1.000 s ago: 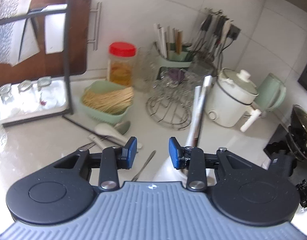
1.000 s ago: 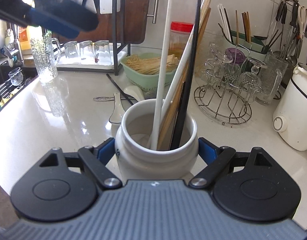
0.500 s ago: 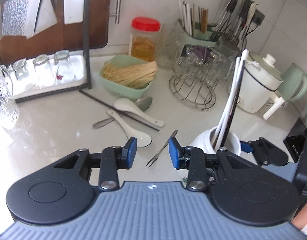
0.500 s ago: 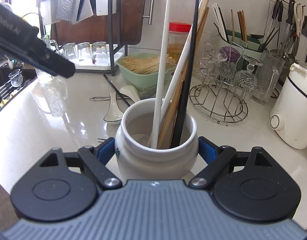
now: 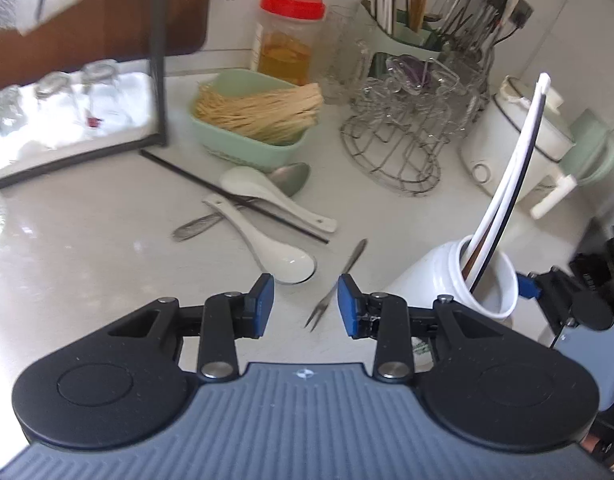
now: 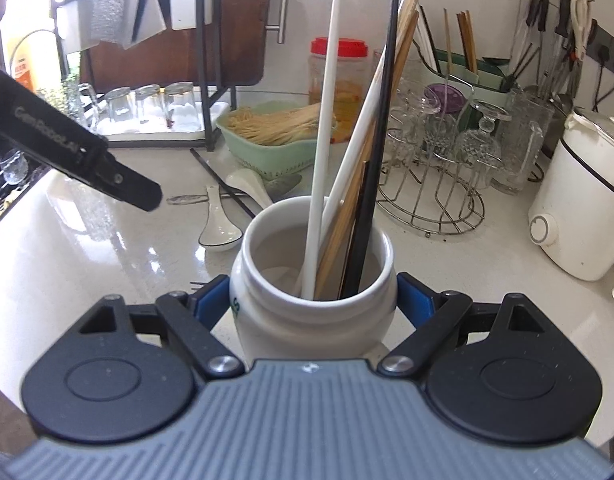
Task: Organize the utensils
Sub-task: 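Withdraw the left gripper and move it toward the white ceramic spoon, then grasp the white ceramic spoon by its handle with the left gripper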
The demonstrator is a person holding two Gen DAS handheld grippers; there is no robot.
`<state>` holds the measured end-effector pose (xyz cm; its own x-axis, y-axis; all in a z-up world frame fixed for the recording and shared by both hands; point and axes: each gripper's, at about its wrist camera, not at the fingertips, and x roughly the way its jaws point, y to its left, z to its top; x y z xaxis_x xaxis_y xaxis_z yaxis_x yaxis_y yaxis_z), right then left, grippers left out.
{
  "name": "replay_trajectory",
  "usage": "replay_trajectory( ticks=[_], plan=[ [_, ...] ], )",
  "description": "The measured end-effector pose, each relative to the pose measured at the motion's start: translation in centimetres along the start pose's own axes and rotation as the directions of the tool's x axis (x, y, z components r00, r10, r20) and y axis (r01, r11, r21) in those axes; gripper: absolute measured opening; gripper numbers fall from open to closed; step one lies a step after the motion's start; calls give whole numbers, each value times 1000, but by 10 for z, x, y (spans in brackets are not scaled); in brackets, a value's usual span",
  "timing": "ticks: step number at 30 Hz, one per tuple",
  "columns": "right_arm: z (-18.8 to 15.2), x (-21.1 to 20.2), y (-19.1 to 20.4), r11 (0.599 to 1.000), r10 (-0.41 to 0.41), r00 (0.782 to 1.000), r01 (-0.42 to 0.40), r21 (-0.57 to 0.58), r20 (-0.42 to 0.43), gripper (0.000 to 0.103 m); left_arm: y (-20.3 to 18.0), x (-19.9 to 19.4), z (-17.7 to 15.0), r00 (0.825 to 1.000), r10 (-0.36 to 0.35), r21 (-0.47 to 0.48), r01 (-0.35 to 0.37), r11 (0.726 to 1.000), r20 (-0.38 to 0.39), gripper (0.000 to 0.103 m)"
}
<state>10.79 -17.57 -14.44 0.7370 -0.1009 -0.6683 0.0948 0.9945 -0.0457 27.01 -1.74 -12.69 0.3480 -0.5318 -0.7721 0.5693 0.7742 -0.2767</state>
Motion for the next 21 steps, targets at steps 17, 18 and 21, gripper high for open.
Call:
replay_trajectory(
  ticks=[17, 18, 21],
  plan=[
    [4, 2, 5, 997, -61, 997, 63, 53, -37, 90, 17, 70, 20, 991, -64, 40, 69, 997, -115, 40],
    [4, 2, 5, 997, -61, 997, 63, 51, -38, 90, 20, 72, 21, 991, -66, 15, 68, 998, -119, 40],
    [7, 3, 4, 997, -57, 997, 60, 51, -48, 90, 28, 79, 24, 989, -63, -70, 54, 996, -133, 40]
  ],
)
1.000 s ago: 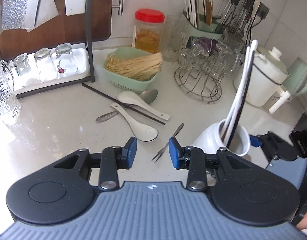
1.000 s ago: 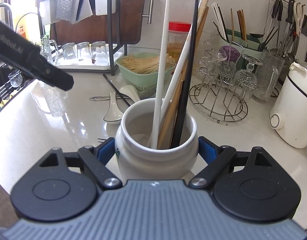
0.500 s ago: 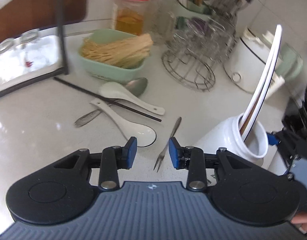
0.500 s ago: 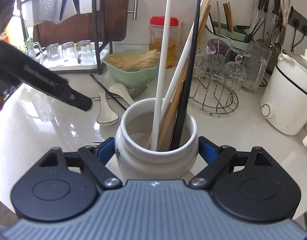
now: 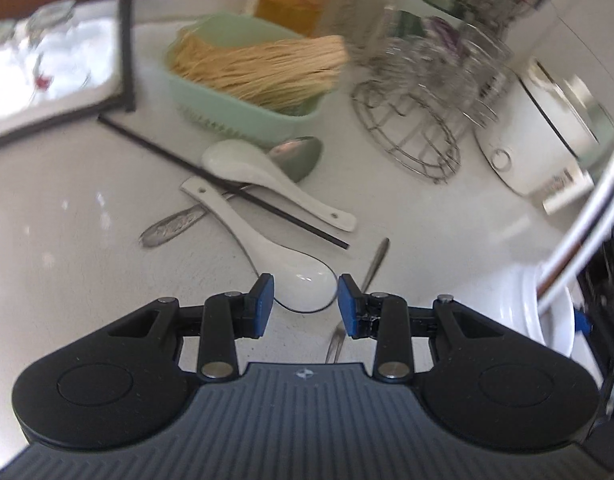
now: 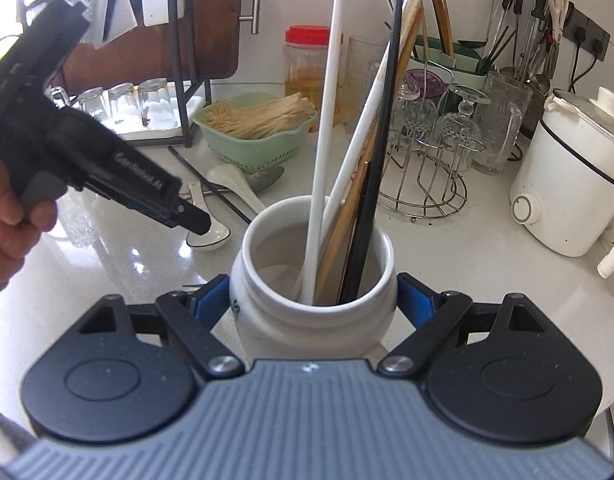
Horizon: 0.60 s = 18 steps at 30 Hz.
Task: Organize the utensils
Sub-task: 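Grasp the white ceramic spoon by its handle with the left gripper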
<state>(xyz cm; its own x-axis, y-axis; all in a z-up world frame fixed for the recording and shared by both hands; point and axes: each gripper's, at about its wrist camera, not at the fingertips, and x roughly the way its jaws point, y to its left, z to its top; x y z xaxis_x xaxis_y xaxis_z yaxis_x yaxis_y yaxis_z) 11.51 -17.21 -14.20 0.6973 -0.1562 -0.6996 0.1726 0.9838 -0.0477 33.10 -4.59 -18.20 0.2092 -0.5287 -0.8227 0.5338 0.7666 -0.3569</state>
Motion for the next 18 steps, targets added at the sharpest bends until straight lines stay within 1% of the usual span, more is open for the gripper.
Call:
replay_trajectory(
  ticks=[2, 6, 10, 11, 13, 15, 16, 18],
  plan=[
    [1, 0, 1, 1000, -1, 1000, 1, -1, -4, 90, 6, 5, 1, 1000, -2, -57, 1, 998, -14, 42],
    [1, 1, 1, 1000, -2, 1000, 2, 3, -10, 90, 13, 14, 0, 998, -20, -145, 11, 989, -60, 43],
    [1, 1, 1, 1000, -3, 1000, 3, 2, -11, 90, 18, 21, -4, 995, -56, -244, 34, 969, -84, 44],
    [1, 0, 1, 1000, -1, 1000, 1, 1, -9, 90, 21, 24, -5, 993, -75, -284, 46, 958, -90, 44],
    [0, 0, 0, 1000, 4, 1000, -4, -2, -7, 90, 26, 27, -7, 989, -115, -371, 73, 926, -92, 44],
    [0, 0, -1, 1000, 8, 1000, -8, -6, -3, 90, 29, 29, -10, 987, -132, -443, 80, 893, -87, 44],
    [-1, 0, -1, 1000, 9, 1000, -9, -8, 1, 90, 31, 30, -11, 987, -137, -478, 82, 875, -82, 44],
    [-2, 0, -1, 1000, 12, 1000, -12, -11, 9, 90, 37, 33, -15, 986, -155, -559, 93, 824, -65, 44]
  ],
)
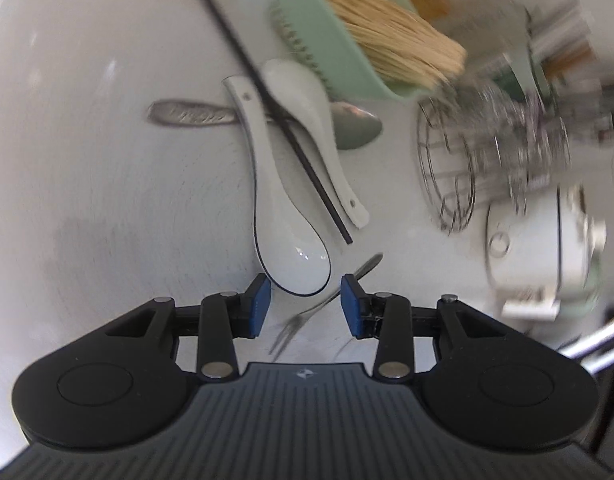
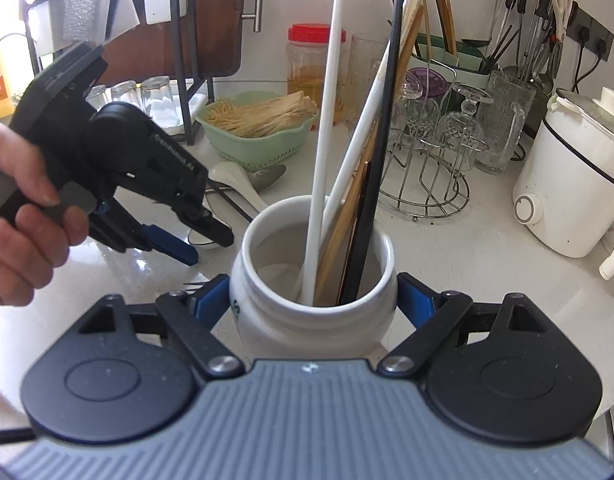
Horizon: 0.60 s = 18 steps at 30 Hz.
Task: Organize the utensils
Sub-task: 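Grasp the white ceramic spoon by its handle with the left gripper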
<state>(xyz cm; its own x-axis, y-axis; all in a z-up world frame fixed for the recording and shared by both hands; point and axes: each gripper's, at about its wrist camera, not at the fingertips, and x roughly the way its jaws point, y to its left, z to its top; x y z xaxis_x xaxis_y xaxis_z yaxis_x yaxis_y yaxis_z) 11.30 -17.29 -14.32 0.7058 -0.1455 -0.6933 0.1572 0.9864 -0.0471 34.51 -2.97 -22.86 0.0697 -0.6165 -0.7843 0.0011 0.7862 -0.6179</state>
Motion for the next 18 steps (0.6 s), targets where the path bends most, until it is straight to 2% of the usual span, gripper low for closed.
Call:
replay_trajectory(
  ticks=[5, 8, 11, 14, 16, 18],
  plan=[
    [-1, 0, 0, 1000, -1, 1000, 1, 2, 11, 90, 18, -2, 0, 998, -49, -191, 56, 980, 41, 44],
    [-2, -1, 0, 1000, 3, 1000, -3, -5, 16, 90, 23, -4, -1, 996, -65, -255, 80, 964, 67, 42],
    [-2, -1, -1, 1000, 9, 1000, -9, -13, 18, 90, 23, -4, -2, 995, -68, -281, 87, 956, 78, 42],
    [-2, -1, -1, 1000, 14, 1000, -14, -20, 21, 90, 20, -3, -5, 994, -41, -284, 67, 957, 97, 32],
    [-2, -1, -2, 1000, 17, 1000, -17, -22, 21, 90, 18, -2, -7, 994, -19, -281, 47, 958, 104, 19],
    [-3, -2, -2, 1000, 19, 1000, -19, -24, 23, 90, 19, -2, -9, 993, -3, -272, 35, 962, 116, 15]
  ],
)
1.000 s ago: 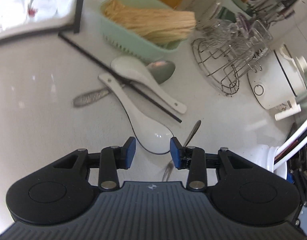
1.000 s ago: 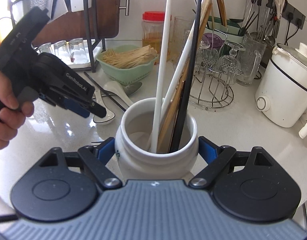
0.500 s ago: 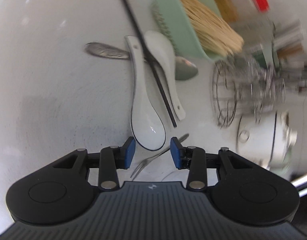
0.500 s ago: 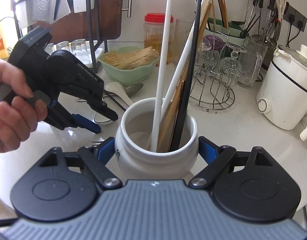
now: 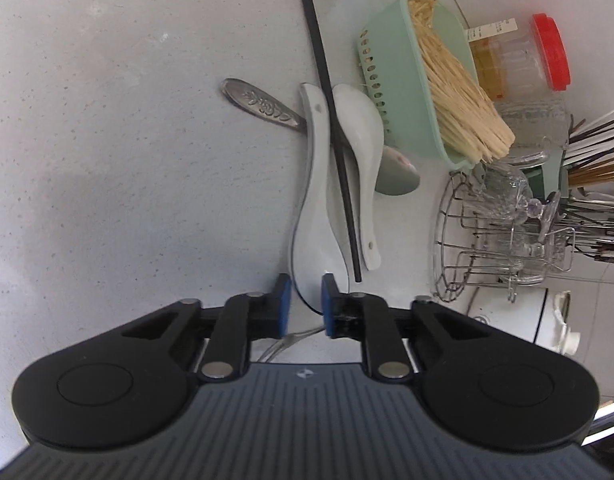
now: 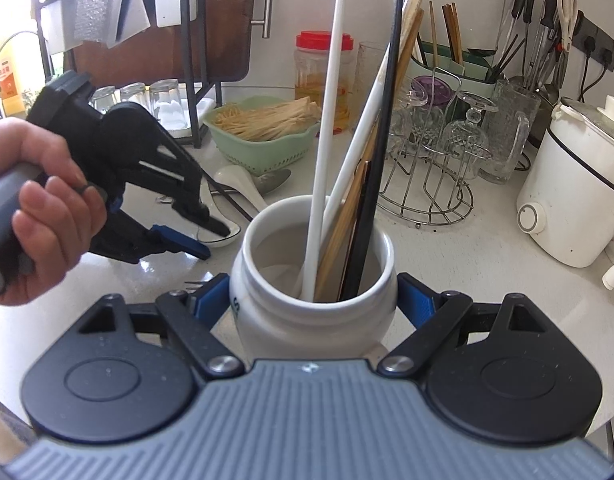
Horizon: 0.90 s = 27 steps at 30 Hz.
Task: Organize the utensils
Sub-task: 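Grasp the white ceramic spoon by its handle with the left gripper, then lift the white ceramic spoon and carry it above the white jar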
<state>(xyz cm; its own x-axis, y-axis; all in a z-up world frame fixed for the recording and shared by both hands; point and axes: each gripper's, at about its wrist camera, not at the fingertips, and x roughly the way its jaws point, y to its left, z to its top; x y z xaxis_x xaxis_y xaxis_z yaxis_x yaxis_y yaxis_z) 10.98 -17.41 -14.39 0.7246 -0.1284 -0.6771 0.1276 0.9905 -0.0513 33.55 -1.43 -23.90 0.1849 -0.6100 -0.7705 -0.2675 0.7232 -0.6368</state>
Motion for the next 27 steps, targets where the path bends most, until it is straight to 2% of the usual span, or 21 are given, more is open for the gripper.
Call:
replay_trajectory(
  ticks=[5, 9, 16, 19, 24, 27],
  plan=[
    [-1, 0, 0, 1000, 2, 1000, -2, -3, 6, 90, -2, -6, -5, 998, 54, 78, -56, 995, 26, 5],
    [-2, -1, 1, 1000, 0, 1000, 0, 2, 14, 90, -1, -18, -7, 995, 98, 143, -102, 984, 34, 5],
    [-5, -2, 2, 1000, -5, 999, 5, 6, 32, 90, 3, -34, -17, 986, 160, 270, -167, 948, 51, 4],
    [-6, -2, 3, 1000, -8, 999, 8, 8, 39, 90, 1, -39, -22, 982, 181, 352, -191, 916, 60, 4],
    [-6, -2, 3, 1000, -9, 999, 9, 9, 41, 90, -6, -58, -27, 970, 224, 537, -240, 809, 95, 4],
    [-5, -3, 3, 1000, -9, 999, 9, 8, 44, 90, -12, -73, -29, 966, 234, 612, -250, 750, 108, 4]
  ],
)
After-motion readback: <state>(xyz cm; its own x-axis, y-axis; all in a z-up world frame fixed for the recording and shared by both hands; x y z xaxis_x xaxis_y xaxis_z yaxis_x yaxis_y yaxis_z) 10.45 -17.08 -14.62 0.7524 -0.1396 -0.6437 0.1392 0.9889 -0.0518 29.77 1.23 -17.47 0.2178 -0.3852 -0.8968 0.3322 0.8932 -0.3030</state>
